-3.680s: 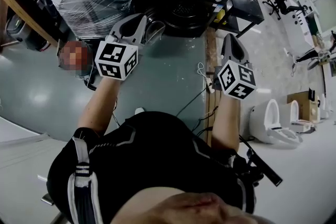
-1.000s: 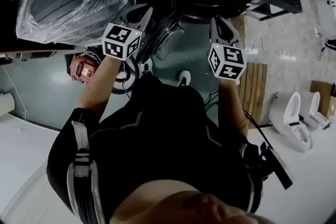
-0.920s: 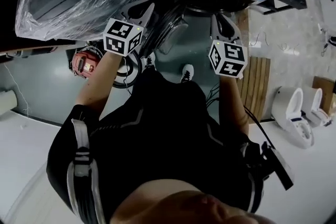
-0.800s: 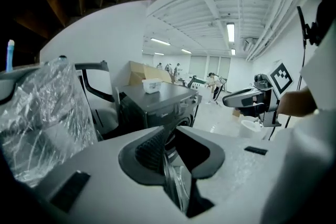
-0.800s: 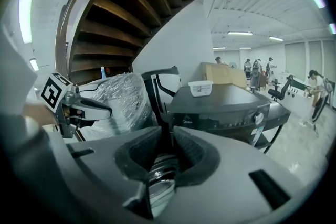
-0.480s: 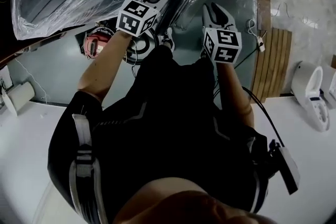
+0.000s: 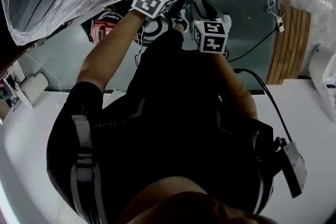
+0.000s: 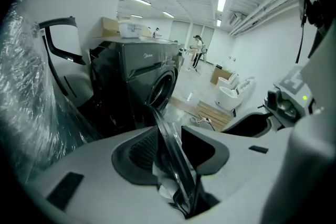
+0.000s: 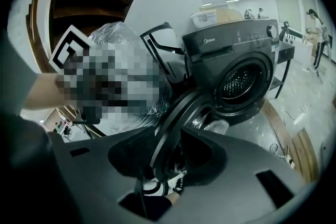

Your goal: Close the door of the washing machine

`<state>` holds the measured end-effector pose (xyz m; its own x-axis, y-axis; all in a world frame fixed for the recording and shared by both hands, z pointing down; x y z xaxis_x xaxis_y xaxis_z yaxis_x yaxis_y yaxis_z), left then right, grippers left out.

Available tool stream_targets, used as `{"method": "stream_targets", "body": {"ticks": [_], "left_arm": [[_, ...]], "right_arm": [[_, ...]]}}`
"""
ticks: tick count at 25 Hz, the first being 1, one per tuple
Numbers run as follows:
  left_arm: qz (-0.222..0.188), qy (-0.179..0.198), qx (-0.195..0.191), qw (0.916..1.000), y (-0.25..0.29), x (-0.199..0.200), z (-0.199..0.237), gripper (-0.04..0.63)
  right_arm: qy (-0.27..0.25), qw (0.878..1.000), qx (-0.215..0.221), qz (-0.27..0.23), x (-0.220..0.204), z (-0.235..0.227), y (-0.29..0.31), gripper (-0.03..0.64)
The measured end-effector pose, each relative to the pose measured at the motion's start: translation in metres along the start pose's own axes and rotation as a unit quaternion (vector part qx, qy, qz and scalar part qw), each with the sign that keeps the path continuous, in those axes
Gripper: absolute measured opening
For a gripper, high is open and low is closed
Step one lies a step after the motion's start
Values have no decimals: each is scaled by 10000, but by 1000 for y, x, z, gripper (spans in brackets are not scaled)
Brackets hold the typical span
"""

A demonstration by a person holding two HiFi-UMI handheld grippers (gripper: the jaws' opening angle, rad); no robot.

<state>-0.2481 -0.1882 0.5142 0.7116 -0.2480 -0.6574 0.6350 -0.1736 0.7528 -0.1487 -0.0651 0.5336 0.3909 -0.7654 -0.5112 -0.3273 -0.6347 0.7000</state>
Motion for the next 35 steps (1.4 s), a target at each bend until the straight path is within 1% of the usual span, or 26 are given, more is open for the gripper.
{"method": "stream_targets", "body": {"ticks": [3, 6, 9, 13, 19, 22, 25, 30, 35], "left_arm": [[161, -5, -101, 9998, 8, -12, -1, 129], [294, -164, -134, 9993, 21, -22, 1, 138], [490, -281, -277, 9980, 36, -34, 3, 146], [739, -1, -389, 9965, 52, -38, 2, 149], [891, -20, -436, 9951, 62, -39, -2, 147], [963, -77, -395, 9945, 65, -41, -4, 147], [911, -40, -311, 9953, 66, -40, -6, 147], [967, -180, -44, 9951, 67, -39, -13, 147], [1023, -324, -54, 9942, 72, -36, -21, 147]], "right_arm": [[-2, 9998, 6, 211, -27, 13, 13, 167], [51, 9993, -35, 365, -46, 18, 23, 179], [179, 9986, -121, 487, -63, 21, 32, 186], [339, 9981, -280, 431, -69, 17, 38, 187], [571, 9971, -390, 323, -69, 17, 35, 186], [611, 9968, -431, 279, -71, 16, 33, 186], [623, 9967, -399, 326, -71, 13, 29, 186], [543, 9967, -402, 453, -74, 5, 21, 186], [632, 9957, -383, 561, -78, -8, 12, 186]]}}
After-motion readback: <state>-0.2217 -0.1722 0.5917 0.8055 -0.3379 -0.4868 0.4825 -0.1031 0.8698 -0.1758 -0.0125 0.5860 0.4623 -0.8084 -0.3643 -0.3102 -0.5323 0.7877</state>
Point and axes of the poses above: the fingertips, and each gripper's own axes: y forward along the fingers, z to its left, x out of its top, the point moved 8 cm from there along -y, backward along the fingers, and after that the axes turned 13 degrees about y, right-handed, at the moved point
